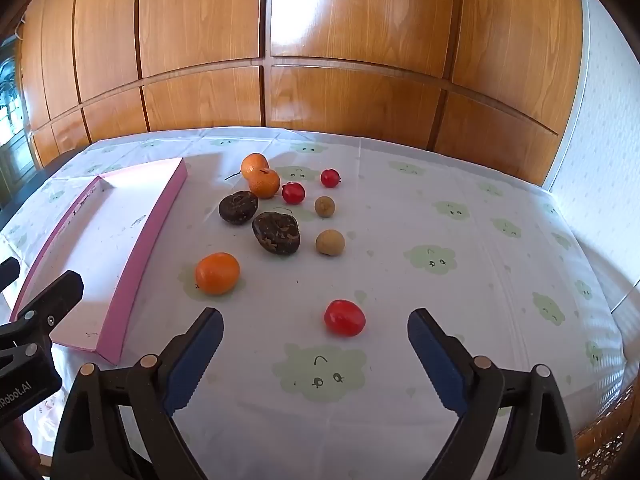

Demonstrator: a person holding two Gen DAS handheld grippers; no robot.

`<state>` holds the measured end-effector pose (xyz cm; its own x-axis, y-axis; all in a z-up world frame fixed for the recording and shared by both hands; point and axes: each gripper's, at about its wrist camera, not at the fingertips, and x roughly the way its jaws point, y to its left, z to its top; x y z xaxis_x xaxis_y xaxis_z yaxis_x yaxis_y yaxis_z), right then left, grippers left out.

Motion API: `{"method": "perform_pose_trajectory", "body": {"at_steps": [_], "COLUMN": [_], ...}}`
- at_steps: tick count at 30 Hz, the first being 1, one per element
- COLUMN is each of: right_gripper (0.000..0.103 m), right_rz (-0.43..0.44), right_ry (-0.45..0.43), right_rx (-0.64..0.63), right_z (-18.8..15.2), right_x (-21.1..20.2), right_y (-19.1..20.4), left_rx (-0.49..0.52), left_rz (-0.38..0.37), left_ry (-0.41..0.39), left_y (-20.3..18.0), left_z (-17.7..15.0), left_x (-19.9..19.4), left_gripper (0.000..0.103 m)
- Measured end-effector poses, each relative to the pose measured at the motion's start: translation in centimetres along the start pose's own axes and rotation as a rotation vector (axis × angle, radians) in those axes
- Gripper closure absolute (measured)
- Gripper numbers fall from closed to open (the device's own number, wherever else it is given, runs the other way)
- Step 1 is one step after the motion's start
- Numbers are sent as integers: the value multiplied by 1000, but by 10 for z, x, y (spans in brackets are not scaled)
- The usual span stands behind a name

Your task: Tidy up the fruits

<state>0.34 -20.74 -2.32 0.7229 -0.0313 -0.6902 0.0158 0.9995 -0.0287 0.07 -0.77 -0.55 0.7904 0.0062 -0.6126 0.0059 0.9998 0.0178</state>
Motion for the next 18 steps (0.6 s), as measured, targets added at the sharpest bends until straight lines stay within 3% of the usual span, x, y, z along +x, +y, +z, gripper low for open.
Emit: {"method": "perform_pose_trajectory", "body": {"at_steps": [18], "right_gripper": [8], "right_rz": [-3], "right_ry": [-8], "right_rx": [2], "right_z": [1], "right_x": [-3], "right_y": [1], "left_rx": [1], "left_rz": [-3], "left_ry": [-6], "left_y": [-4], "left_z": [2], "left_x": [-3], "left_gripper": [0]}}
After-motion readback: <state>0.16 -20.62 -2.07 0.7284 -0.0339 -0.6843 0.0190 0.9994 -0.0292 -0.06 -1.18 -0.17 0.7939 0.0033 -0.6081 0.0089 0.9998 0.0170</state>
